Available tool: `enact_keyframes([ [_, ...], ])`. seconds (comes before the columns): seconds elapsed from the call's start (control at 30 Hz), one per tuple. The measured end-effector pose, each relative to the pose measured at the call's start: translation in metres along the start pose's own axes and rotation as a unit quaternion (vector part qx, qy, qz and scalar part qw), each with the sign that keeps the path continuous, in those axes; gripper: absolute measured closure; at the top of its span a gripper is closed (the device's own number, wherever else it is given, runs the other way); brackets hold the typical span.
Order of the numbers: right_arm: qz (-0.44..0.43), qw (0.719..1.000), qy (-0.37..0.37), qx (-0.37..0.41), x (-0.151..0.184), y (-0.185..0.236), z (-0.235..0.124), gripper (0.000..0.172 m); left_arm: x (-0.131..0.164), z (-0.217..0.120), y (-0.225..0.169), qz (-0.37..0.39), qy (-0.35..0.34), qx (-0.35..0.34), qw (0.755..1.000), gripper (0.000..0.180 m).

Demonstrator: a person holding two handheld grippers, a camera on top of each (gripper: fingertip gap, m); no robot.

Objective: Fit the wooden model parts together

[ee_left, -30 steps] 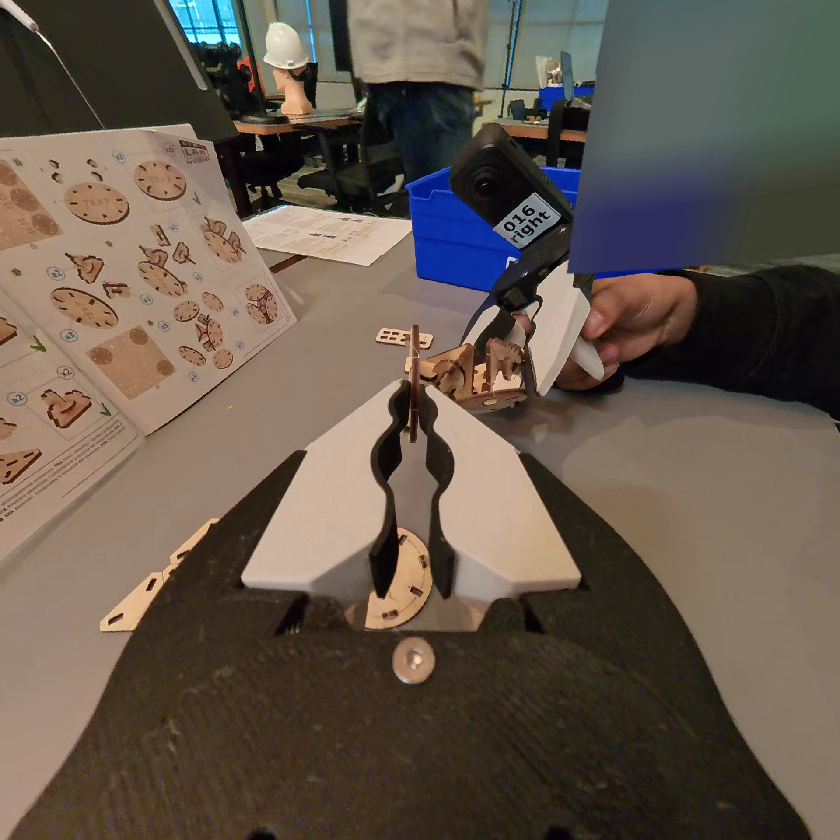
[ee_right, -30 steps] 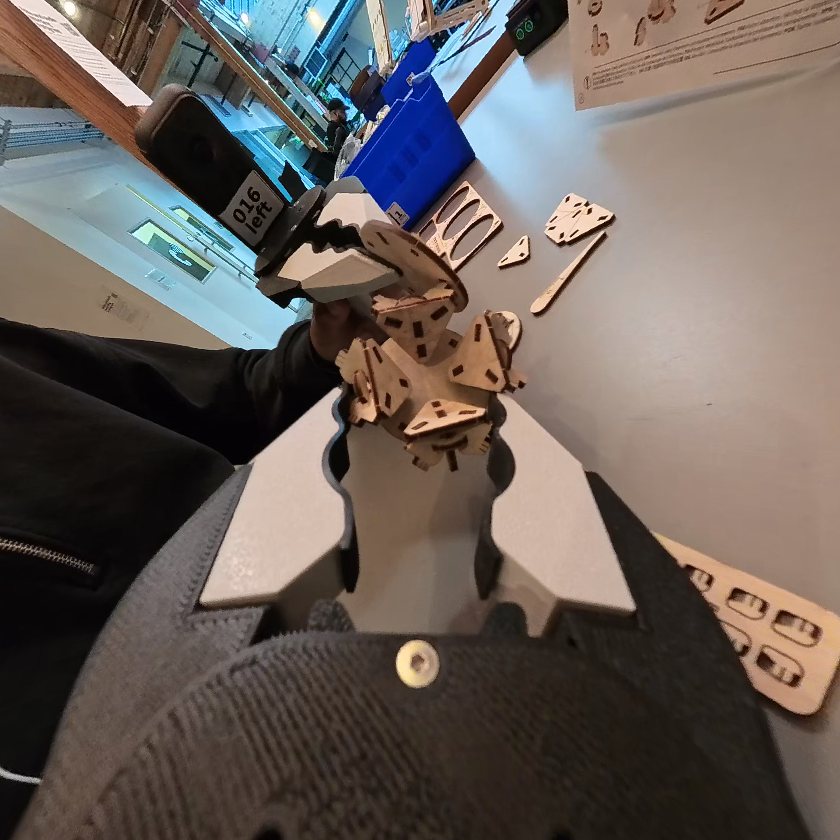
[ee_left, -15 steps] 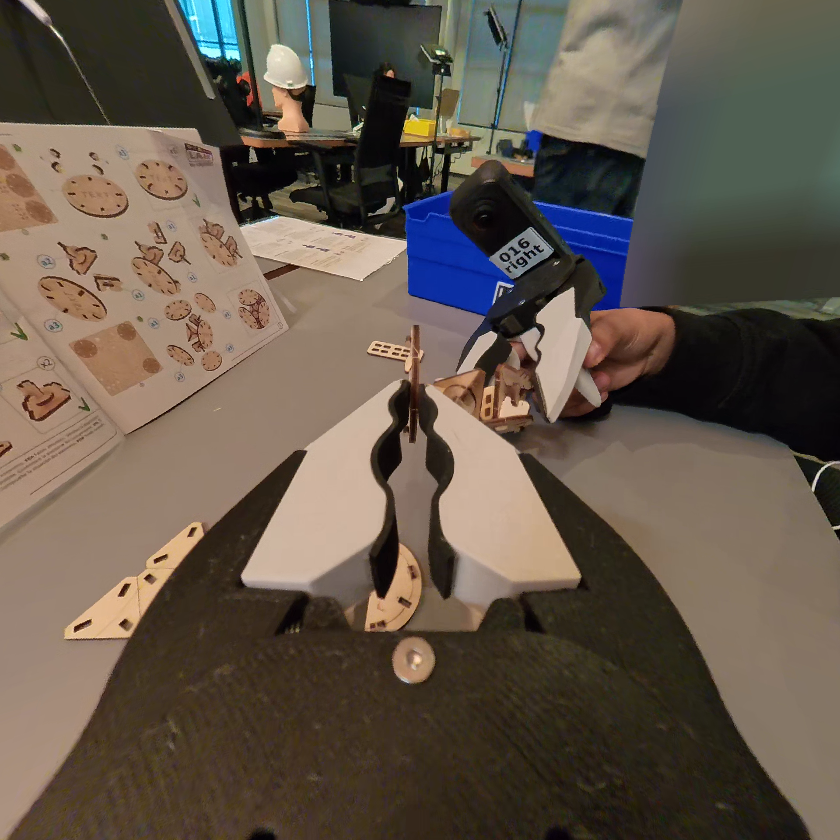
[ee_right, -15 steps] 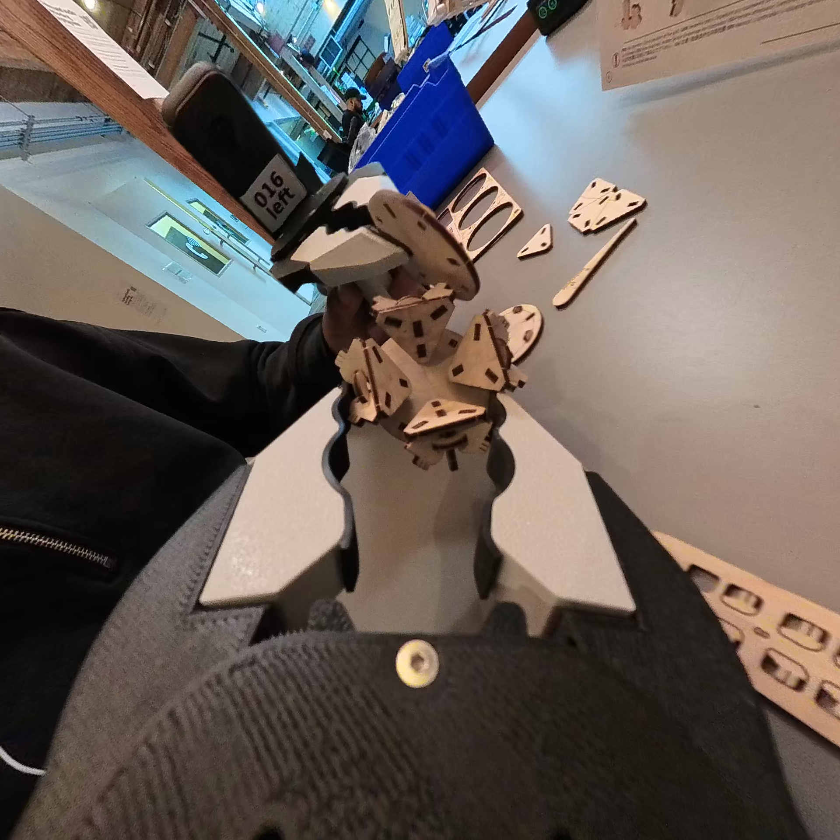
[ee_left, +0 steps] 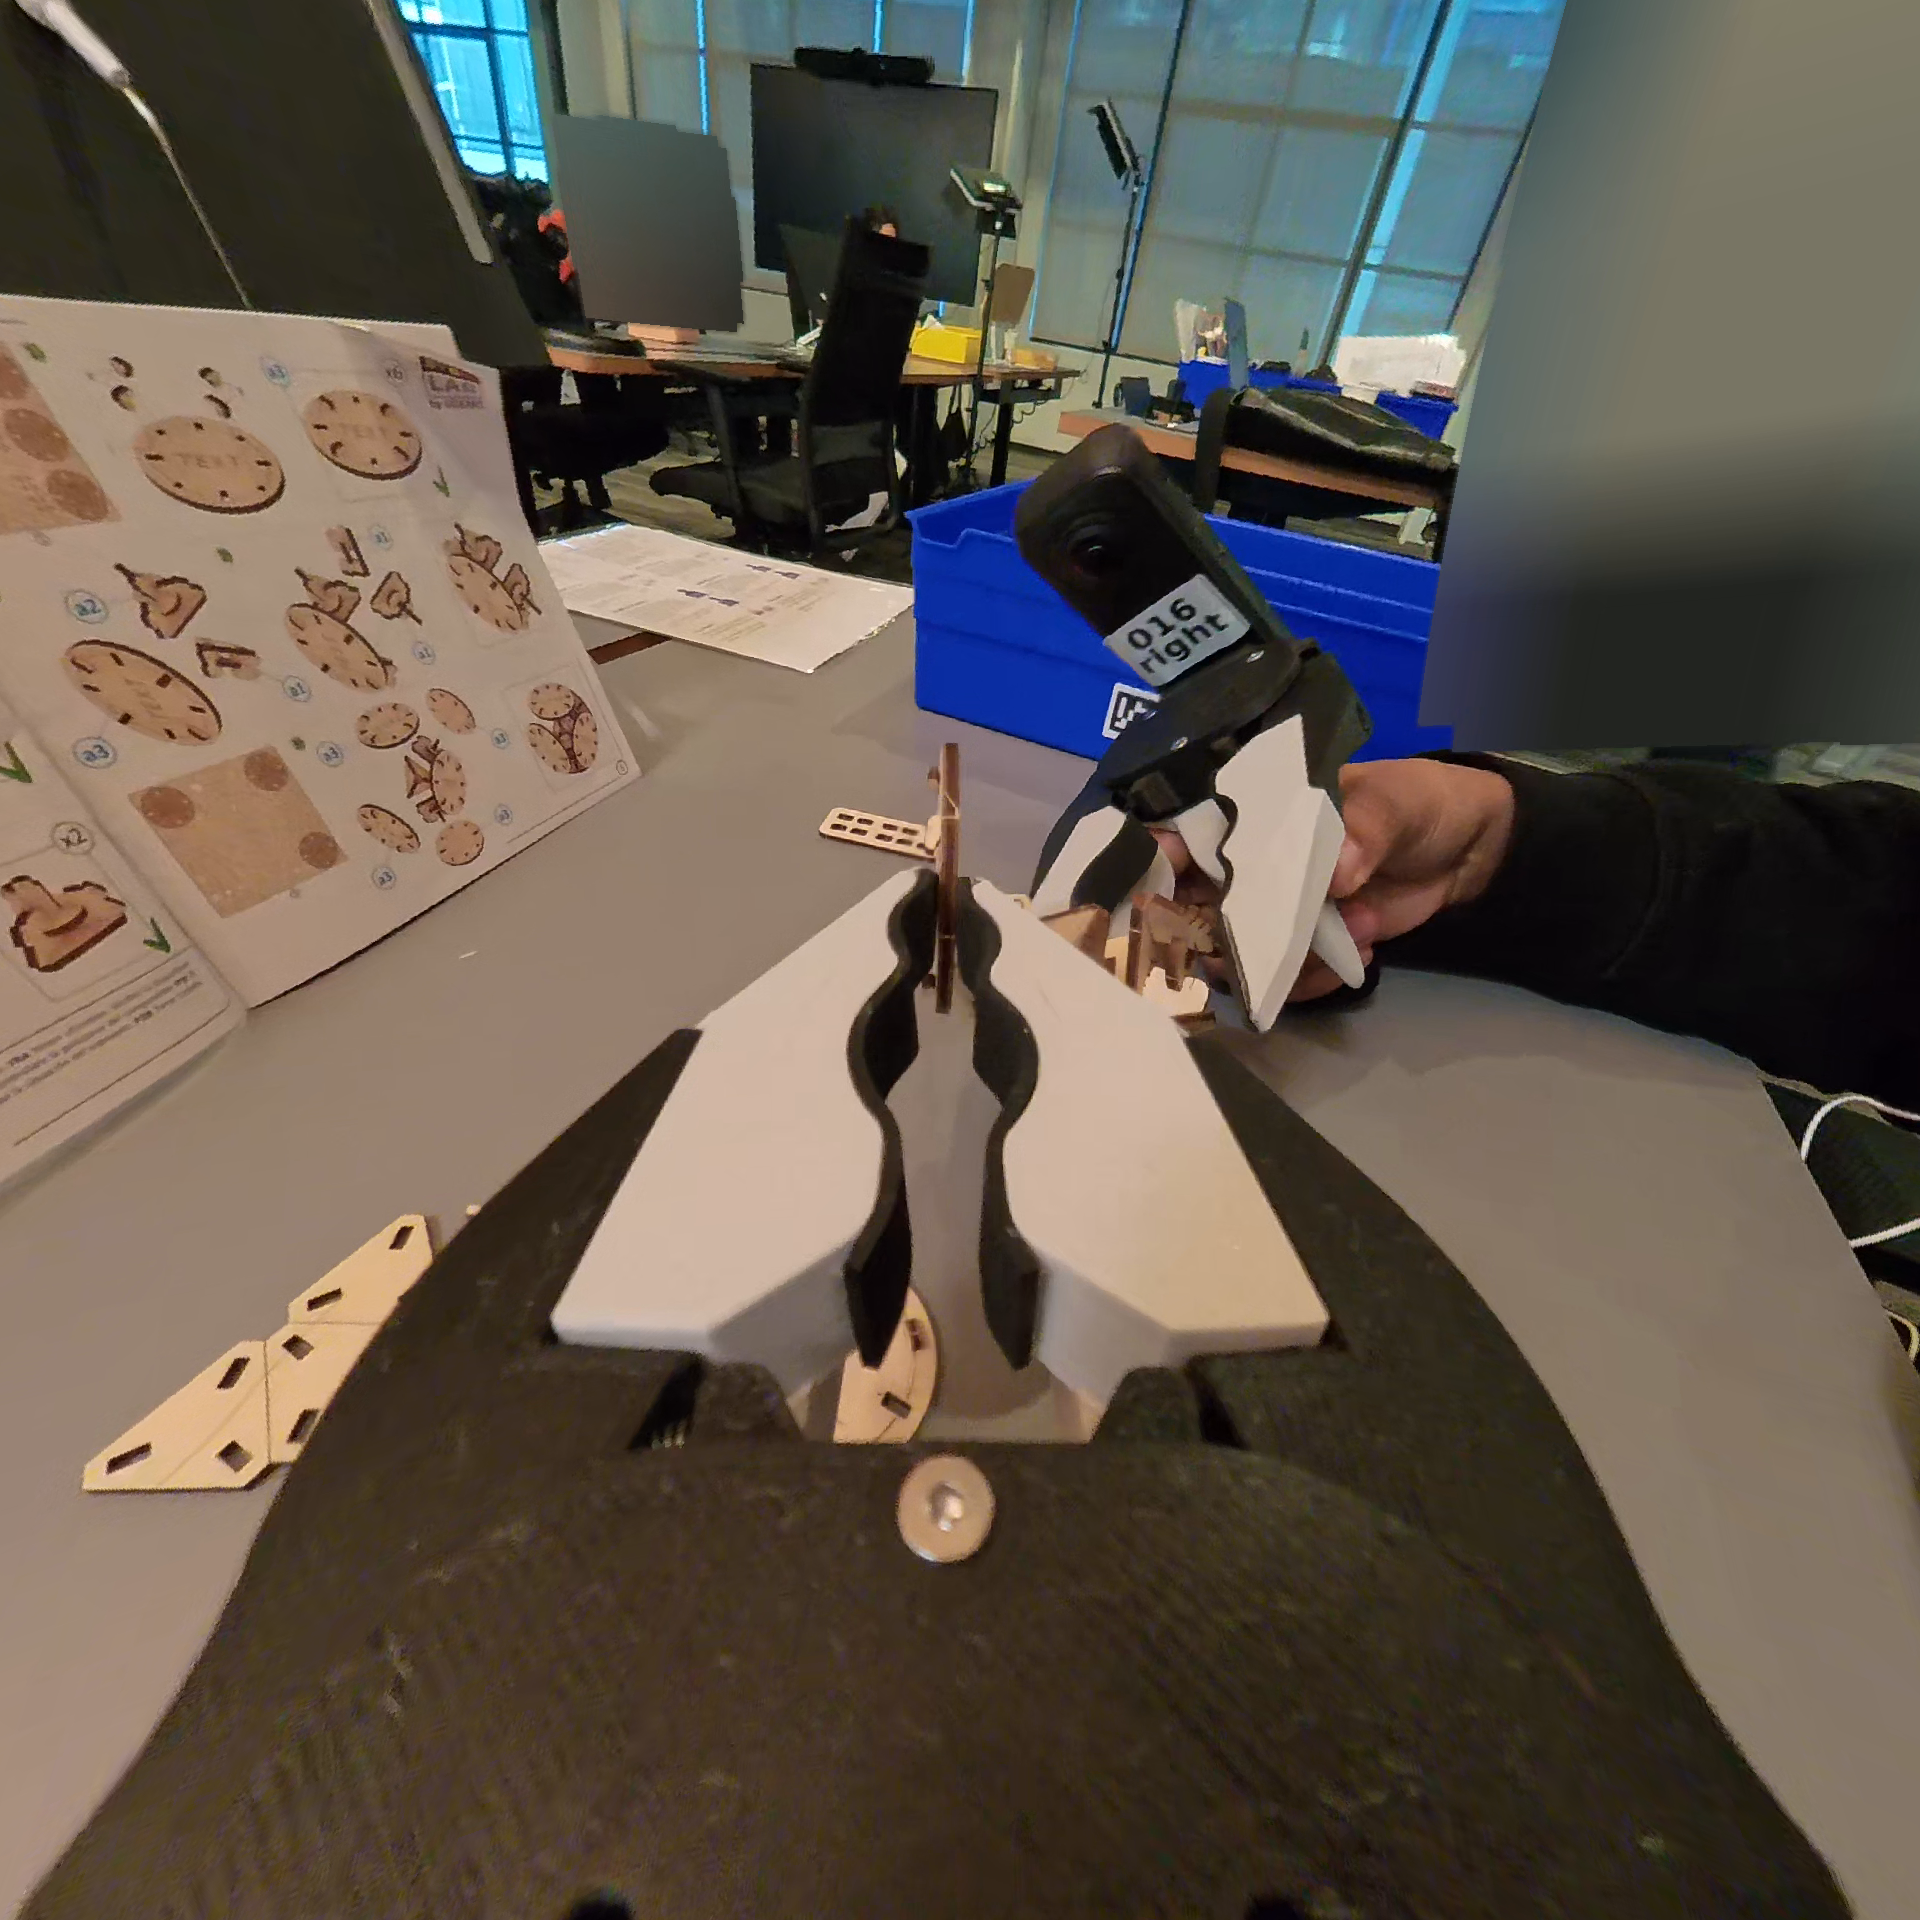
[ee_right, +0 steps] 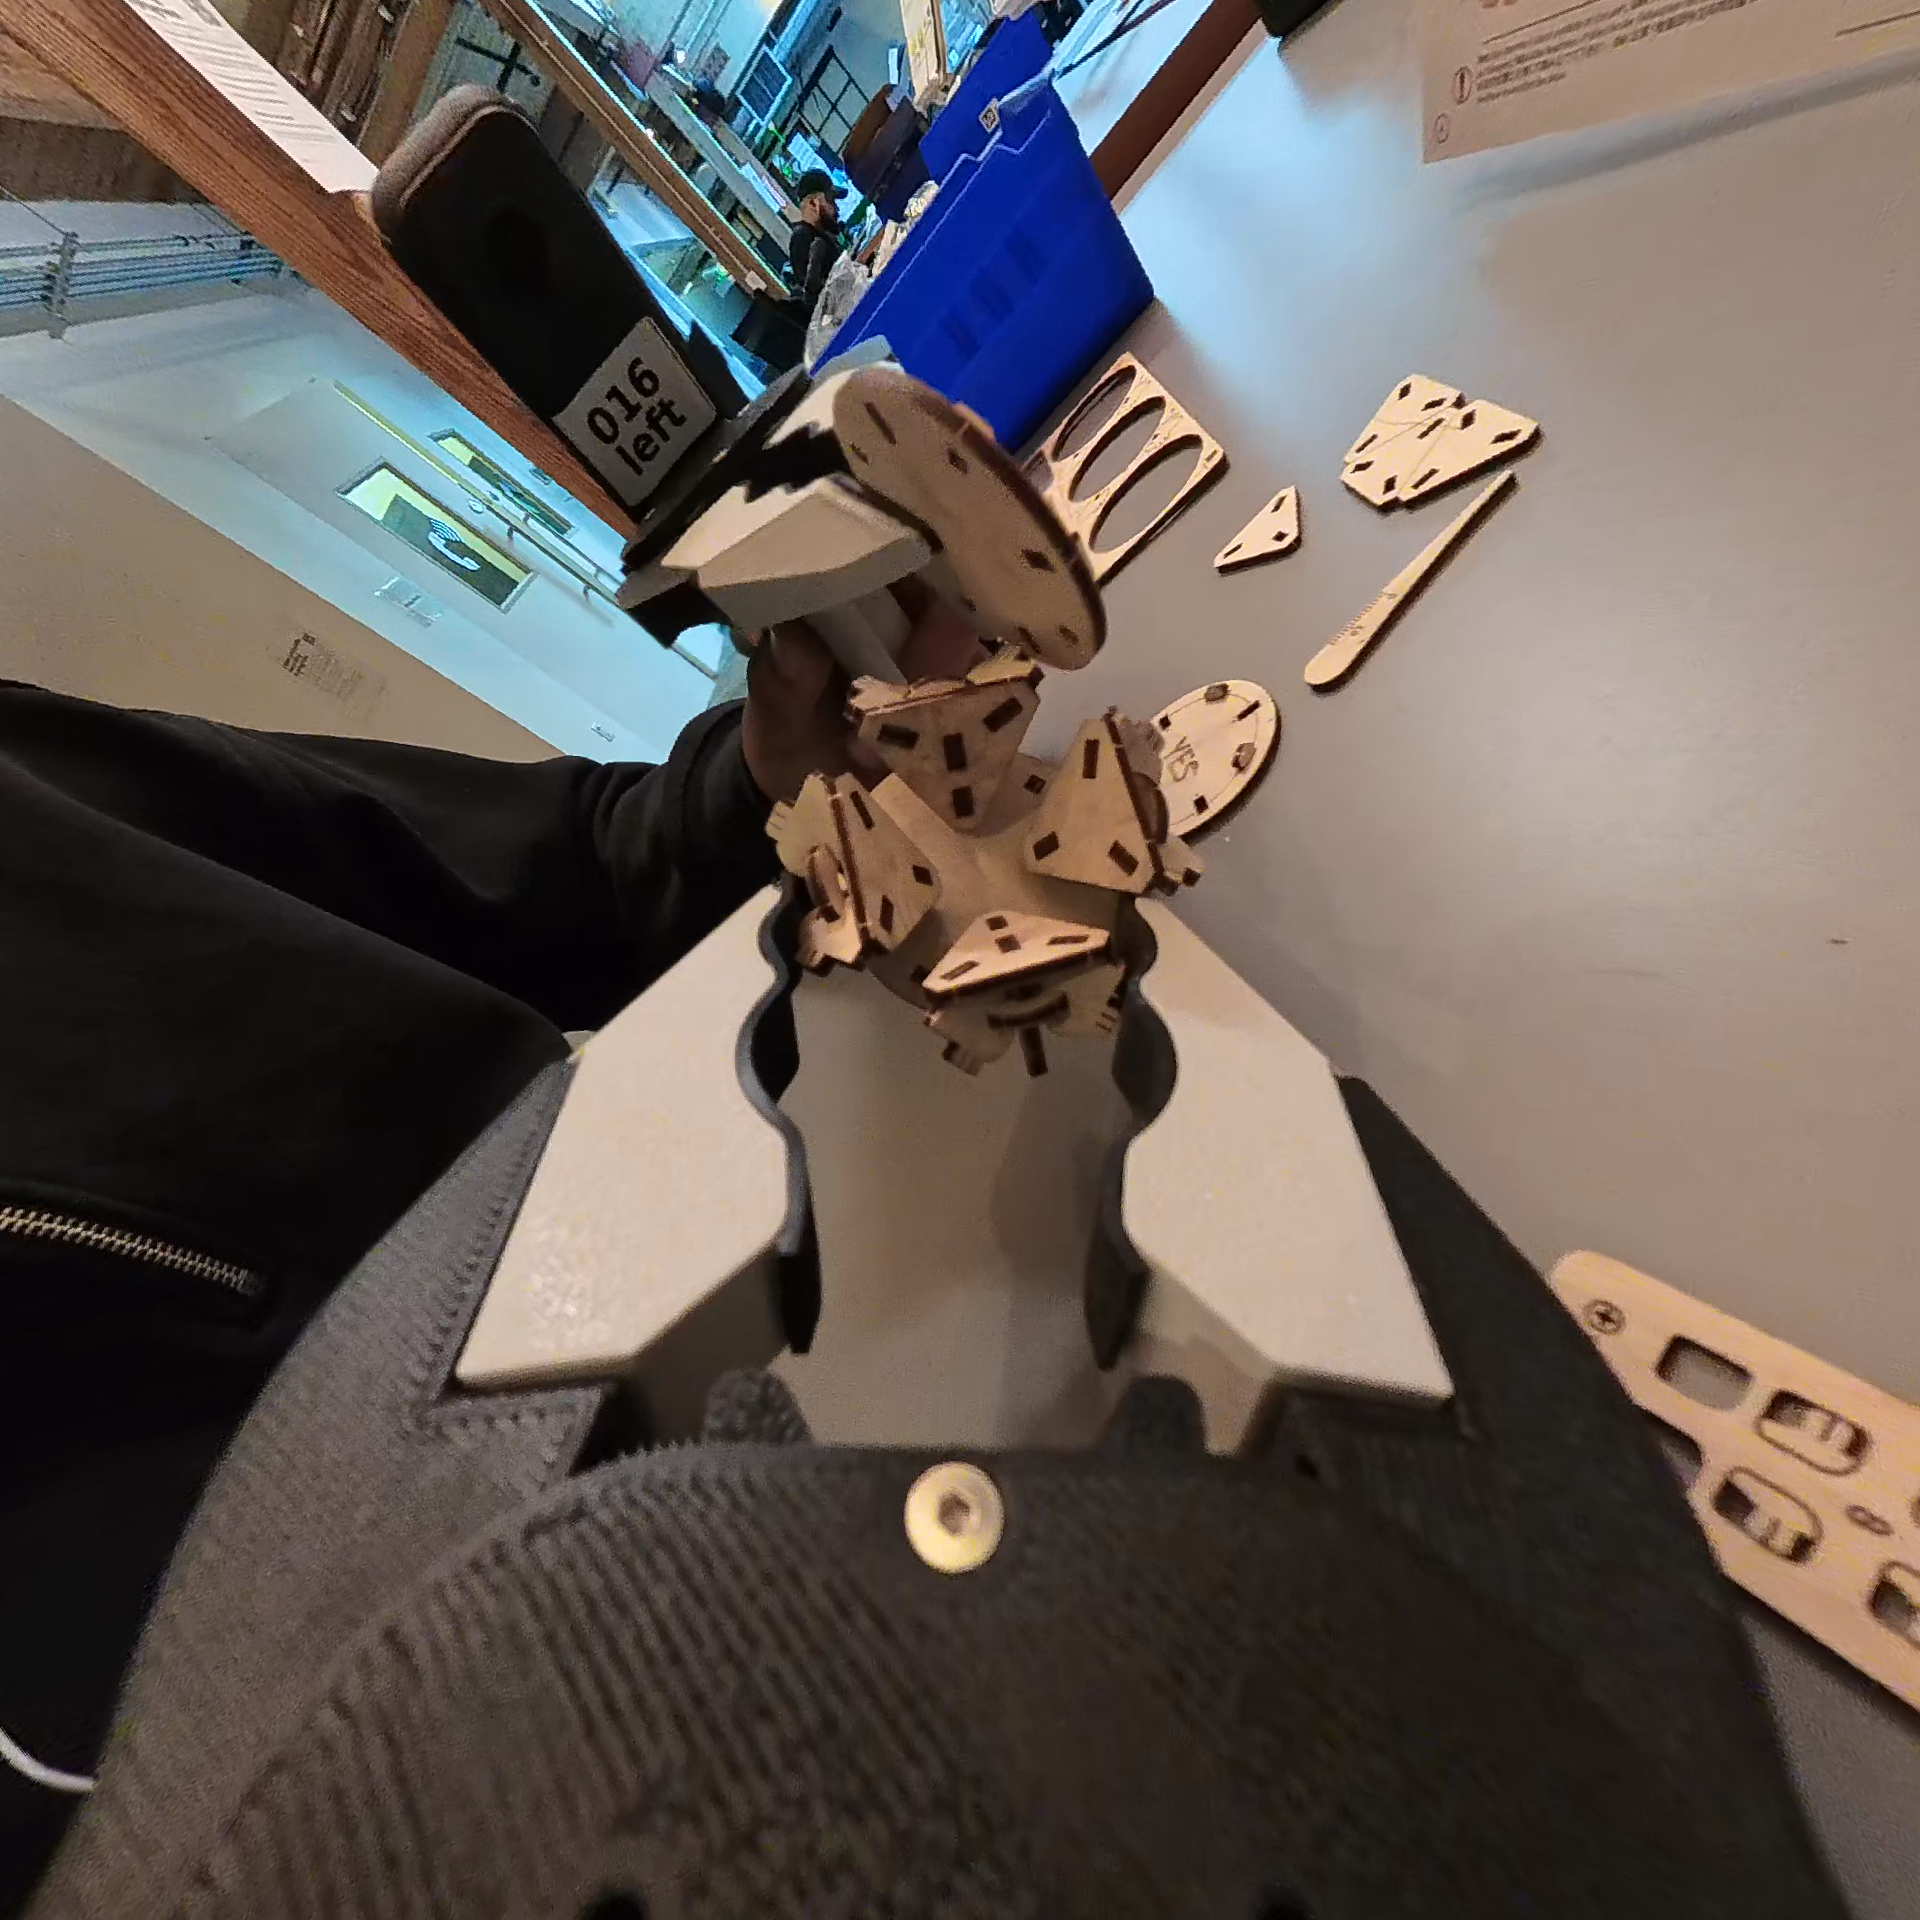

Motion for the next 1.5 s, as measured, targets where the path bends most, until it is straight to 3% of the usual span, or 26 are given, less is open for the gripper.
enact_keyframes([
  [0.13, -0.028, 0.999, 0.005, 0.041, 0.000, -0.006, -0.001, 0.113, 0.006, 0.000, 0.007, -0.007, 0.026, -0.022, 0.999, 0.180],
  [0.23, -0.083, 0.990, 0.022, 0.114, 0.001, -0.015, -0.003, 0.113, 0.011, 0.001, 0.011, -0.004, 0.056, -0.045, 0.997, 0.180],
  [0.37, -0.194, 0.951, 0.059, 0.231, 0.004, -0.026, -0.005, 0.113, 0.016, 0.003, 0.010, -0.002, 0.088, -0.060, 0.994, 0.180],
  [0.57, -0.272, 0.911, 0.089, 0.298, 0.008, -0.025, 0.000, 0.112, 0.028, 0.012, 0.005, -0.027, 0.119, -0.062, 0.991, 0.180],
  [1.2, -0.278, 0.906, 0.094, 0.304, 0.009, -0.026, -0.002, 0.112, 0.032, 0.016, 0.002, -0.034, 0.124, -0.048, 0.991, 0.180],
  [1.5, -0.306, 0.887, 0.113, 0.327, 0.012, -0.029, -0.003, 0.113, 0.033, 0.016, 0.000, -0.026, 0.128, -0.044, 0.990, 0.180],
])
Point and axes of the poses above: each gripper's, where its closed fingertips meet, z out along the fingers, x out of its underside, y = z × x across the jaws, the point moved 3 cm from there along -z, back along the fingers, and after that the axes turned 9 degrees about z, right-handed, at the moved point
